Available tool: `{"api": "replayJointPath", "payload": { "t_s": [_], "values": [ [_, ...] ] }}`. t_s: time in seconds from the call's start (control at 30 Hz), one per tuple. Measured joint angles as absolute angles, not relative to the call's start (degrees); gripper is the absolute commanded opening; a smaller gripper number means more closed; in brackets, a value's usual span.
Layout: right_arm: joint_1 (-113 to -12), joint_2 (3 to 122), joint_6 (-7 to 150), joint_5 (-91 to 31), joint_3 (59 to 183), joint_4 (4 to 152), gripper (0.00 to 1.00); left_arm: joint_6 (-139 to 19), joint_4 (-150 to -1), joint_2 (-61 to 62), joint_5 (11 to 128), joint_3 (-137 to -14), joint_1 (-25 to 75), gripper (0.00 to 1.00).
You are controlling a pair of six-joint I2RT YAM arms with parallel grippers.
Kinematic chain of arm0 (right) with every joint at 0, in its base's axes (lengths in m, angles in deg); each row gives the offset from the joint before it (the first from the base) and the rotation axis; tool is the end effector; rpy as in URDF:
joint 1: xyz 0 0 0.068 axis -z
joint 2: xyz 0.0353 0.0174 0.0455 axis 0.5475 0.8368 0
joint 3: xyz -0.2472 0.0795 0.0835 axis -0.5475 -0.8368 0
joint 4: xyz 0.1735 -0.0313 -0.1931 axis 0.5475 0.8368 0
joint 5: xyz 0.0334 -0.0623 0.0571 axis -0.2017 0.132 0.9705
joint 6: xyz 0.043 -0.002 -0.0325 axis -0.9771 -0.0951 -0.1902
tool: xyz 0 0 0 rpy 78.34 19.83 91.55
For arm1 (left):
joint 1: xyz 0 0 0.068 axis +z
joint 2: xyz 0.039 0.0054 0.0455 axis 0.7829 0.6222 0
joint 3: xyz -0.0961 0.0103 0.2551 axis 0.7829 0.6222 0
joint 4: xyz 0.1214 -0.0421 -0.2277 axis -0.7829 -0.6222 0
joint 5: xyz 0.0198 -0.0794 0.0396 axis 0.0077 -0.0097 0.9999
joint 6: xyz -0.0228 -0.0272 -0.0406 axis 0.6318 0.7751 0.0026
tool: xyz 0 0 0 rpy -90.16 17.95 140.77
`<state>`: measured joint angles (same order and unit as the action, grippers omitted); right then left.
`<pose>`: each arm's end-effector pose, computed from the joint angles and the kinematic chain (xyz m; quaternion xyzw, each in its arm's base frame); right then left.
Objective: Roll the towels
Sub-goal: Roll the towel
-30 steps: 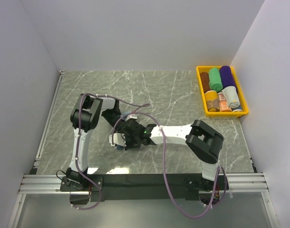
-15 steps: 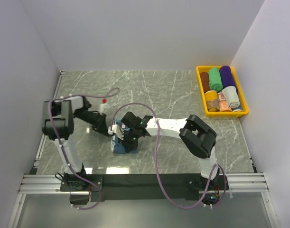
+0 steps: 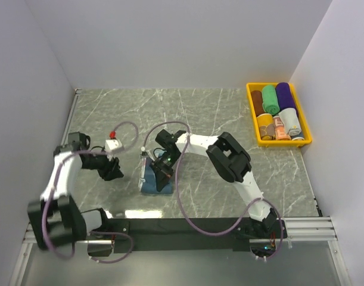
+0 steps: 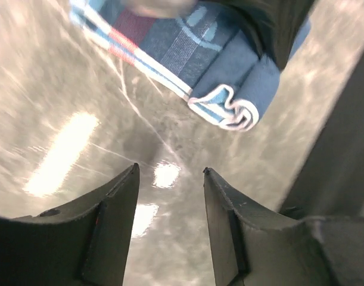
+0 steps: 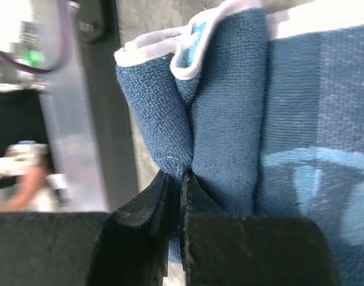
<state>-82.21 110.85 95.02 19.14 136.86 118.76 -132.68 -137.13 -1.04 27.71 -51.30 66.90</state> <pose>0.2633 0.3486 0.1238 0.5126 -0.7099 -0.4803 0.0505 0.2017 0.0272 0.2175 0.3688 0.8275 -0.3087 0.2897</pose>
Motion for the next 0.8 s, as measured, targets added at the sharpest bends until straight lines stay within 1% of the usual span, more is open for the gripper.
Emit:
{"api": "replayJointPath", "payload": {
  "t_s": [0.07, 0.2, 0.33, 0.47, 0.57, 0.77, 0.8],
  "values": [
    [-81.0, 113.7, 94.7, 22.7, 139.6, 122.0, 0.0, -133.6, -134.2, -8.4, 30.2, -48.4, 63.8, 0.54],
    [-79.4, 119.6, 94.8, 28.6, 145.7, 129.4, 0.0, -134.0, -127.4, -21.3, 35.6, -40.4, 53.6, 0.59],
    [-78.6, 123.5, 94.0, 32.8, 149.2, 133.5, 0.0, -132.3, -120.4, -28.2, 40.7, -34.1, 41.1, 0.6],
    [-78.1, 125.5, 92.6, 35.7, 150.3, 135.0, 0.0, -130.4, -113.0, -29.3, 46.4, -30.5, 27.7, 0.6],
    [-78.0, 126.4, 92.2, 36.9, 150.7, 135.9, 0.0, -130.1, -108.4, -28.3, 49.8, -28.5, 21.3, 0.6],
    [-77.7, 127.7, 91.5, 38.2, 151.9, 137.3, 0.0, -129.5, -100.5, -23.1, 55.4, -26.1, 13.3, 0.56],
    [-77.7, 127.9, 91.6, 38.3, 152.0, 137.6, 0.0, -129.1, -99.0, -21.8, 56.3, -26.0, 12.4, 0.53]
  ]
}}
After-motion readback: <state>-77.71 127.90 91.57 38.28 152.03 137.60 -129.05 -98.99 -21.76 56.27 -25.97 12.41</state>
